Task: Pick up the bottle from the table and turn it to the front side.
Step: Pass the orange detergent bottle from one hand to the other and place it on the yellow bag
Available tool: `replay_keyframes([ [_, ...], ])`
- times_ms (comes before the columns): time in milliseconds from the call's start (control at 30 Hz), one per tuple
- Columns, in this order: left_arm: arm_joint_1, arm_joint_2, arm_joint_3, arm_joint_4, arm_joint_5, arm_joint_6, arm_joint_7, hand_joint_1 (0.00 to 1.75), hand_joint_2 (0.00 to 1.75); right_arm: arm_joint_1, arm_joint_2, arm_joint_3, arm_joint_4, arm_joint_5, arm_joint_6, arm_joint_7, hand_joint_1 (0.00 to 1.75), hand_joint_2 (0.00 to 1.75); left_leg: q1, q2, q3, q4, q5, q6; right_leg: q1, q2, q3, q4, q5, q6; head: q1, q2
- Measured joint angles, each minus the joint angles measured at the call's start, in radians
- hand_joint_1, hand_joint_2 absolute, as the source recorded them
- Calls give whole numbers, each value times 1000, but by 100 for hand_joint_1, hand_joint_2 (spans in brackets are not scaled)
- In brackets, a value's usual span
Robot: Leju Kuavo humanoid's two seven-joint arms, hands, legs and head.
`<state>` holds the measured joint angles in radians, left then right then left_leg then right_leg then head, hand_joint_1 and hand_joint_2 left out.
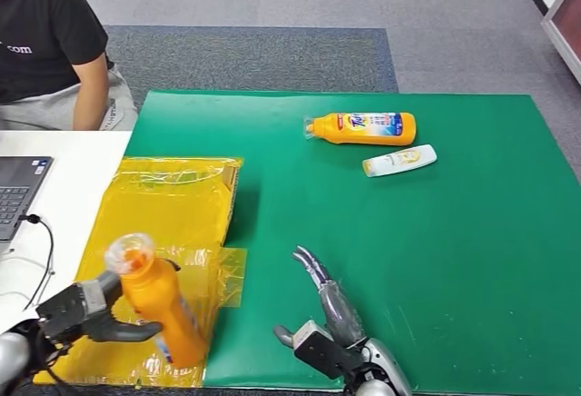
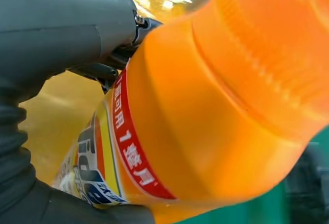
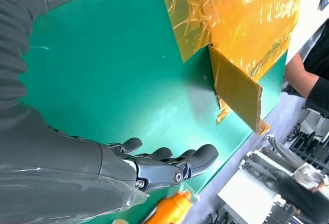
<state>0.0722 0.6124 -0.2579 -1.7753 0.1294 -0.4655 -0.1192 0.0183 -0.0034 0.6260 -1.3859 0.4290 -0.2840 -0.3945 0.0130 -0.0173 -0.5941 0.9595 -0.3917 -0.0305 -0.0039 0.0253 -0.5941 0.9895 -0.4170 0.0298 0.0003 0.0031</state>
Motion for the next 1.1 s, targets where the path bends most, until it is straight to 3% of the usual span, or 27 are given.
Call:
replay_keyframes([
  [200, 75, 215, 171, -87, 17, -51, 62, 175, 175, 0, 7, -1, 6, -2, 8, -1, 0, 175, 3, 0, 0, 0, 0, -3, 3, 0, 0, 0, 0, -2, 0, 0],
  [267, 87, 266, 221, -111, 4, -57, 70, 175, 175, 0, 7, -1, 7, -2, 9, -1, 0, 175, 4, 0, 0, 0, 0, -3, 4, 0, 0, 0, 0, -2, 0, 0],
  [367, 86, 311, 265, -135, -63, -52, 62, 175, 175, 0, 9, -1, 8, -1, 13, -2, 0, 175, 4, -1, 0, 0, 0, -3, 4, -1, 1, 0, 0, -2, 0, 0],
  [500, 52, 331, 254, -141, -208, -30, 26, 175, 175, 0, 15, -1, 10, 4, 24, -5, 0, 175, 4, -1, 0, 0, 1, -4, 4, -1, 0, 0, 1, -2, 0, 0],
  [633, -51, 321, 170, -118, -296, -32, -2, 175, 175, -7, 21, -1, 15, 10, 44, -12, 0, 175, 4, -1, 0, 0, 1, -4, 3, -2, 1, 0, 1, -2, 0, 0],
  [767, -170, 274, 18, -50, -355, -15, -34, 175, 175, -26, 28, 5, 24, 3, 69, -17, 0, 175, 4, -1, 0, 0, 1, -4, 3, -2, 1, 0, 1, -3, 0, 0],
  [900, -261, 205, -134, 29, -404, 40, -61, 175, 175, -42, 30, 20, 35, -7, 82, -20, 0, 175, 3, -1, 0, 1, 1, -4, 3, -2, 1, 0, 1, -2, 0, 0],
  [1100, -344, 67, -276, 145, -478, 139, -82, 175, 175, -56, 32, 38, 51, -13, 85, -22, 0, 175, 3, -1, 0, 1, 1, -4, 2, -2, 1, 0, 1, -2, 0, 0],
])
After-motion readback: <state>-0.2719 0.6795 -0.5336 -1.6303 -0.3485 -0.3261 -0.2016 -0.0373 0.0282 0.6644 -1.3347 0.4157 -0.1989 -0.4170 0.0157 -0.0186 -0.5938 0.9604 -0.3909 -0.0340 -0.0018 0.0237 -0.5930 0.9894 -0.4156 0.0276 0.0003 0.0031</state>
